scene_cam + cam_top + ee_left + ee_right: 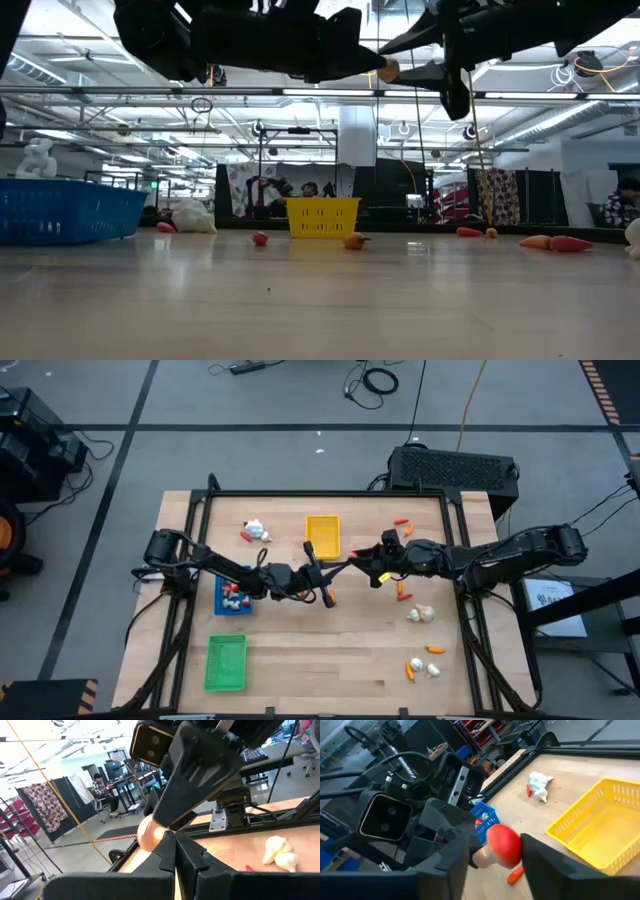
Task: Sort produce into baskets
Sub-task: Put the orange mushroom into the blue bin
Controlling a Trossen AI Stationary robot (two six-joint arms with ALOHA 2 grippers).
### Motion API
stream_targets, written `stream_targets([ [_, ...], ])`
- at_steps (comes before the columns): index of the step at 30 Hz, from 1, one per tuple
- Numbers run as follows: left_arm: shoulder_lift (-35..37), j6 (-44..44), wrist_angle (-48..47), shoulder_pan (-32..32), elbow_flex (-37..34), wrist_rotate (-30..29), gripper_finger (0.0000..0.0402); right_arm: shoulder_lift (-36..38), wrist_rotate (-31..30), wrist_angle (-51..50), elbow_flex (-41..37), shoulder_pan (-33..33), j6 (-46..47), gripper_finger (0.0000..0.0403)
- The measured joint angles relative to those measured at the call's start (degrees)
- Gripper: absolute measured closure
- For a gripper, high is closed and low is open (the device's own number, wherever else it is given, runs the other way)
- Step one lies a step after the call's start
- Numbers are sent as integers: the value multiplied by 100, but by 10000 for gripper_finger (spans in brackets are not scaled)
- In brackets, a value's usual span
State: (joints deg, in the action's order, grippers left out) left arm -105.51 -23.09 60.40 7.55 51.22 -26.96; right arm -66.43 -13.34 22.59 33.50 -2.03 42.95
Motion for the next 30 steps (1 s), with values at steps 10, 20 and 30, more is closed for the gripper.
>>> stream_targets([
  [10, 333, -439, -739, 399, -4, -892, 401, 17, 35, -545, 4, 58, -502, 134],
  [20, 1814, 1228, -5486, 1263, -4, -2773, 401, 17, 551, -1175, 9, 15, -907, 116],
  [30, 2987, 4065, -8646, 1633, -11, 59, 401, -938, 1325, -1290, 9, -1090, -2633, 130],
])
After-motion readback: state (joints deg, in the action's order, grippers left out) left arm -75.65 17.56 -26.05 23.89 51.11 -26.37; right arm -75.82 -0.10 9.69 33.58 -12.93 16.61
